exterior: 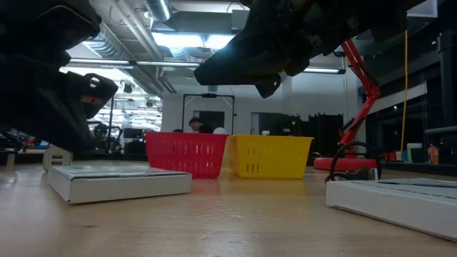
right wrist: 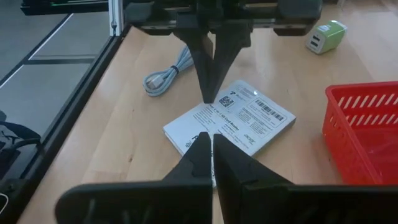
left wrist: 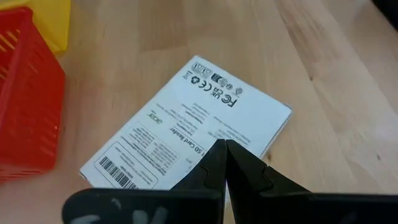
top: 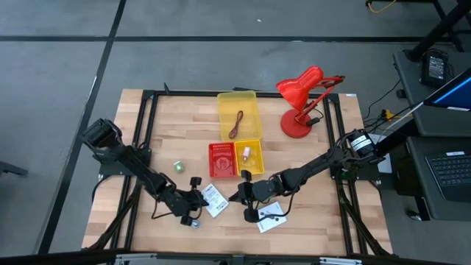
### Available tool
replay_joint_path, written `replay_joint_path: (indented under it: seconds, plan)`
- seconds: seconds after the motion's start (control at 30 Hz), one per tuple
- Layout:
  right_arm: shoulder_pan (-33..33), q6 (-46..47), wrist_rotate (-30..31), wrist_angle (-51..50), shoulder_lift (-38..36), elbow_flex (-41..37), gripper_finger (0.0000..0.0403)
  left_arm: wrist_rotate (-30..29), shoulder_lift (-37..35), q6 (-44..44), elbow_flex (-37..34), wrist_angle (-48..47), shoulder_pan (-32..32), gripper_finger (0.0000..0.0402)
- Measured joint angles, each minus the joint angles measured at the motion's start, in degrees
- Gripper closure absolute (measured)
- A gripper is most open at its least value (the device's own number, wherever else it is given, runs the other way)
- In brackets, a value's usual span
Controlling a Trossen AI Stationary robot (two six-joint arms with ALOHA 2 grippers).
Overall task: Pick and place items into bin
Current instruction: Put the left white card reader box into the red bin
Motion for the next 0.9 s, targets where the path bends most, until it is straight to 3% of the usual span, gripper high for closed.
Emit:
replay_joint_path:
  seconds: [0.9]
  plan:
    - [0.0,-0.4,0.0,0.0,0.0,0.0,0.0402,4.1,0.2,-5.8,0.0,-1.3,-0.1,0.0398]
